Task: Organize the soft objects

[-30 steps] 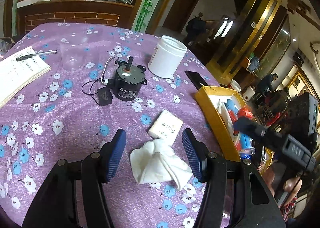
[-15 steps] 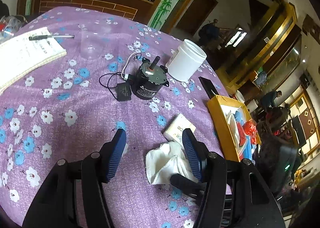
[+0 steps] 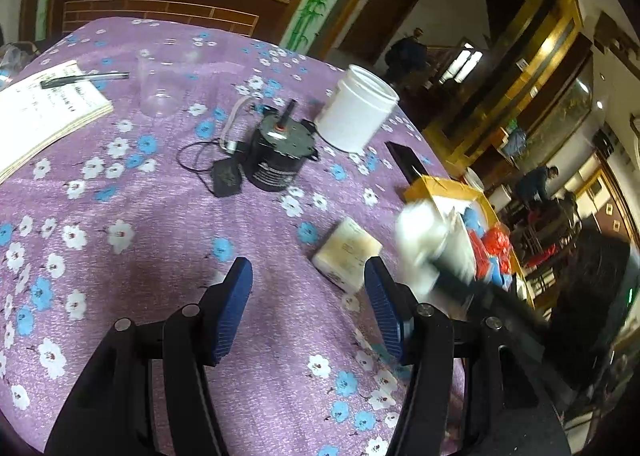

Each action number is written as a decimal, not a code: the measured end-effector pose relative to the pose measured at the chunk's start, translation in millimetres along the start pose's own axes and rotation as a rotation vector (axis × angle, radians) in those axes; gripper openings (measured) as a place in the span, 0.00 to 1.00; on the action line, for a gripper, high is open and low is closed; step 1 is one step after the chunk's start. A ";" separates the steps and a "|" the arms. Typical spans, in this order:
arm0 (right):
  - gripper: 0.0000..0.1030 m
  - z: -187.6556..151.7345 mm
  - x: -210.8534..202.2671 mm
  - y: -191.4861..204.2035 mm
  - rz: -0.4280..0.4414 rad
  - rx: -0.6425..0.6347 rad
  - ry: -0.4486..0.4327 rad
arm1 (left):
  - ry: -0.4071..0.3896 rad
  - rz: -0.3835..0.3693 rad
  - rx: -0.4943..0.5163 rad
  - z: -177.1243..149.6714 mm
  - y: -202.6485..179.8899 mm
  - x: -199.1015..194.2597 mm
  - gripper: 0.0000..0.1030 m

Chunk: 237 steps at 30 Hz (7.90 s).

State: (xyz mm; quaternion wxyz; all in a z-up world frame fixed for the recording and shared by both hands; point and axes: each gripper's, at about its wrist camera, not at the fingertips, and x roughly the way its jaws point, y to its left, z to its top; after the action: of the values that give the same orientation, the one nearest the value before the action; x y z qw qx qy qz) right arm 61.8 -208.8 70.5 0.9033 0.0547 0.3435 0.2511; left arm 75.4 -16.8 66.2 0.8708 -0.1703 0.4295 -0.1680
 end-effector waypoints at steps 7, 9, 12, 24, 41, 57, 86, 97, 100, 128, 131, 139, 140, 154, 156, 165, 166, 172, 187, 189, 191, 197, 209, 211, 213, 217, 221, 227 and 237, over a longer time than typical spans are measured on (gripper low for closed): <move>0.12 11.3 -24.0 -44.3 -0.130 0.123 -0.115 | 0.050 -0.001 0.137 -13.8 -33.7 17.9 0.55; 0.12 12.5 -28.9 -45.9 -0.152 0.112 -0.135 | 0.077 0.042 0.165 -15.5 -42.6 23.9 0.55; 0.12 13.5 -34.5 -49.2 -0.149 0.119 -0.156 | 0.131 0.114 0.243 -11.2 -56.7 33.6 0.55; 0.12 14.0 -43.2 -65.9 -0.120 0.211 -0.165 | 0.268 0.236 0.489 7.4 -88.9 96.3 0.57; 0.13 14.1 -43.5 -67.1 -0.113 0.226 -0.162 | 0.128 0.209 0.265 3.5 -73.8 86.1 0.44; 0.13 10.5 -31.4 -62.2 -0.144 0.194 -0.124 | -0.172 0.232 0.228 -7.7 -74.1 33.2 0.45; 0.13 11.2 -36.8 -64.9 -0.145 0.202 -0.142 | -0.390 0.488 0.503 -31.5 -111.5 30.7 0.45; 0.13 10.8 -37.9 -64.0 -0.145 0.200 -0.145 | -0.396 0.503 0.518 -33.1 -113.4 31.6 0.45; 0.13 11.0 -38.8 -64.1 -0.145 0.201 -0.147 | -0.396 0.504 0.521 -33.9 -114.5 32.3 0.45; 0.13 20.6 -85.6 -117.4 -0.300 0.380 -0.285 | -0.402 0.529 0.563 -37.0 -119.6 37.4 0.45; 0.13 19.2 -89.3 -126.7 -0.329 0.422 -0.292 | -0.402 0.532 0.568 -37.9 -120.3 38.6 0.45; 0.13 17.2 -94.2 -149.8 -0.421 0.506 -0.286 | -0.346 0.451 0.517 -28.7 -127.3 35.4 0.45; 0.13 16.2 -95.3 -154.8 -0.432 0.527 -0.284 | -0.338 0.440 0.518 -27.4 -129.6 35.3 0.45; 0.14 1.2 -115.9 -201.8 -0.470 0.705 -0.306 | -0.076 0.052 0.460 -12.5 -218.3 84.6 0.45; 0.14 -2.4 -119.1 -208.3 -0.461 0.730 -0.305 | -0.034 0.017 0.463 -18.9 -231.1 97.9 0.45; 0.15 -10.8 -119.8 -229.3 -0.426 0.803 -0.264 | 0.027 0.000 0.483 -38.6 -239.1 120.0 0.44; 0.15 -9.0 -117.6 -229.3 -0.423 0.799 -0.254 | 0.025 -0.001 0.483 -40.0 -240.1 119.3 0.44; 0.17 -9.6 -113.7 -227.5 -0.427 0.796 -0.242 | 0.005 -0.019 0.488 -43.3 -238.9 113.2 0.44; 0.40 -2.0 -122.2 -216.9 -0.437 0.762 -0.277 | -0.038 -0.002 0.498 -39.5 -234.8 99.5 0.49; 0.44 -2.0 -124.0 -216.5 -0.438 0.759 -0.285 | -0.044 0.004 0.498 -38.9 -233.4 98.1 0.49; 0.47 -1.2 -126.1 -214.8 -0.442 0.754 -0.297 | -0.054 0.015 0.504 -39.2 -232.9 96.9 0.49; 0.50 1.2 -132.5 -209.3 -0.457 0.729 -0.325 | -0.067 0.034 0.513 -41.9 -231.2 93.2 0.49; 0.58 3.8 -145.3 -188.8 -0.450 0.650 -0.399 | -0.054 0.056 0.485 -78.6 -201.0 47.3 0.56; 0.58 5.4 -147.7 -177.2 -0.449 0.615 -0.376 | -0.072 0.057 0.475 -84.0 -194.7 40.6 0.56; 0.58 2.7 -155.5 -164.4 -0.443 0.582 -0.378 | -0.114 0.077 0.476 -88.8 -189.9 34.3 0.63; 0.67 -13.2 -168.1 -142.9 -0.462 0.501 -0.369 | -0.190 0.107 0.462 -87.5 -181.8 28.7 0.63; 0.67 -47.6 -174.4 -119.5 -0.467 0.417 -0.348 | -0.234 0.141 0.467 -85.3 -177.0 26.9 0.67; 0.84 -96.1 -179.2 -79.8 -0.564 0.276 -0.414 | -0.304 0.185 0.524 -95.9 -183.6 22.8 0.79; 1.00 -103.4 -193.3 -58.4 -0.723 0.195 -0.469 | -0.284 0.250 0.568 -98.1 -187.4 30.8 0.79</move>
State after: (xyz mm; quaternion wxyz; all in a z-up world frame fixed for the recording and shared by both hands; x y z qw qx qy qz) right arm -104.3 -362.1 90.9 0.9772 0.0716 0.1486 -0.1338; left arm -13.3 -211.2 71.3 0.9484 0.1113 0.2577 -0.1475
